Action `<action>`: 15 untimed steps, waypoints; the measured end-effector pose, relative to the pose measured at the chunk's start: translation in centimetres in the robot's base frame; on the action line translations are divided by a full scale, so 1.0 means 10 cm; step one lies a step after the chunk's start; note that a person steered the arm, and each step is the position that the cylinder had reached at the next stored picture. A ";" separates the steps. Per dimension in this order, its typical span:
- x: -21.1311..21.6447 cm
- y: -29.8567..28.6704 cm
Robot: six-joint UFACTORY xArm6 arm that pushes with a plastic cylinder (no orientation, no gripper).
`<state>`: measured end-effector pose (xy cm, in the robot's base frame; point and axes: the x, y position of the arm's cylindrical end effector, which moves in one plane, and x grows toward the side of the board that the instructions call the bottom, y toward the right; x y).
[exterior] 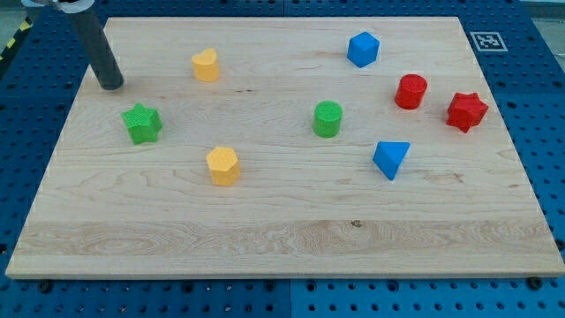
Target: Nudge the green star along with yellow heart and green circle to down a bit
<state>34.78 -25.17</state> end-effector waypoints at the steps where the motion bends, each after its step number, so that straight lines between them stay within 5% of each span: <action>1: 0.00 0.02; 3: -0.28 -0.50; 4: 0.19 -0.44; 5: 0.81 0.65; 7: 0.85 3.19; 8: 0.85 2.07; 11: 0.08 0.34; 12: -0.20 0.50; 13: -0.62 1.28; 14: -0.47 2.61; 15: 0.24 4.08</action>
<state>37.17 15.59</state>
